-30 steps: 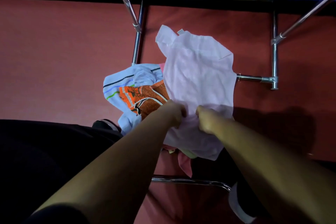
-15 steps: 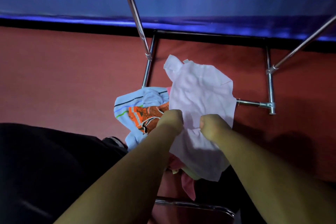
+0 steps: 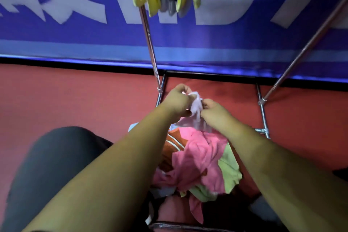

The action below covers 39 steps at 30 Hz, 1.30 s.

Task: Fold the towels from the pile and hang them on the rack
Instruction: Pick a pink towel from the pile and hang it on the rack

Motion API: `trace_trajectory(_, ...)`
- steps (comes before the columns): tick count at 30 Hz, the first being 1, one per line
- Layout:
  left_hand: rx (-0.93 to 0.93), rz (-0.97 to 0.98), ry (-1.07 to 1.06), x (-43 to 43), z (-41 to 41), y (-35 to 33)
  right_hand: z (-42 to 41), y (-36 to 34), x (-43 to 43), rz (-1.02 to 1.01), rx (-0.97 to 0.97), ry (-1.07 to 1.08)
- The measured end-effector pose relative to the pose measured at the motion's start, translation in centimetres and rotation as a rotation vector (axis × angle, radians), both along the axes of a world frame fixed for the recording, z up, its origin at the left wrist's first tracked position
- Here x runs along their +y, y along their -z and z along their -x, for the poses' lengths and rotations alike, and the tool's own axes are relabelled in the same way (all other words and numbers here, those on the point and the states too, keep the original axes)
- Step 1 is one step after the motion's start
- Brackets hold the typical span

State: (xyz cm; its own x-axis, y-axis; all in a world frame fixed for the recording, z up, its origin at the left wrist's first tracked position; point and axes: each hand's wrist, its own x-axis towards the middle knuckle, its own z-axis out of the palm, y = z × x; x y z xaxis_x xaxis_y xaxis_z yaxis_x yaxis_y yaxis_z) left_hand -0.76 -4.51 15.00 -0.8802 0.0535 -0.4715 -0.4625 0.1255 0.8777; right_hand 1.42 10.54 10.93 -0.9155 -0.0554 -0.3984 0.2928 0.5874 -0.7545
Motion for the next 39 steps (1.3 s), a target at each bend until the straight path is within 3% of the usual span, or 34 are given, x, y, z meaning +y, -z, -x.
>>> trace_trajectory(9,0.052,-0.167,-0.112,0.0,-0.2,-12.4,-3.8,-12.1,-0.9,0.180,0.111,-0.049)
trace_trajectory(14,0.064,-0.317,-0.161,0.1,-1.8,-18.1,-4.8,-18.4,-2.0,0.108,0.205,-0.133)
trace_trajectory(19,0.032,-0.529,-0.247,-0.8,-3.9,-23.9,-5.9,-22.7,-2.6,-0.108,0.208,-0.262)
trace_trajectory(23,0.052,-0.605,-0.237,-1.7,-5.2,-27.1,-6.0,-25.6,-2.9,-0.180,0.306,-0.124)
trace_trajectory(29,0.269,-0.348,-0.094,-4.0,-5.9,-28.8,-5.6,-30.7,-2.8,0.145,0.364,0.112)
trace_trajectory(35,0.548,-0.067,0.464,-6.2,-9.0,-31.8,-5.8,-36.0,-3.0,0.368,0.243,0.273)
trace_trajectory(39,0.787,0.346,0.537,-6.1,-10.7,-34.3,-5.7,-38.1,-2.8,0.461,0.206,0.295)
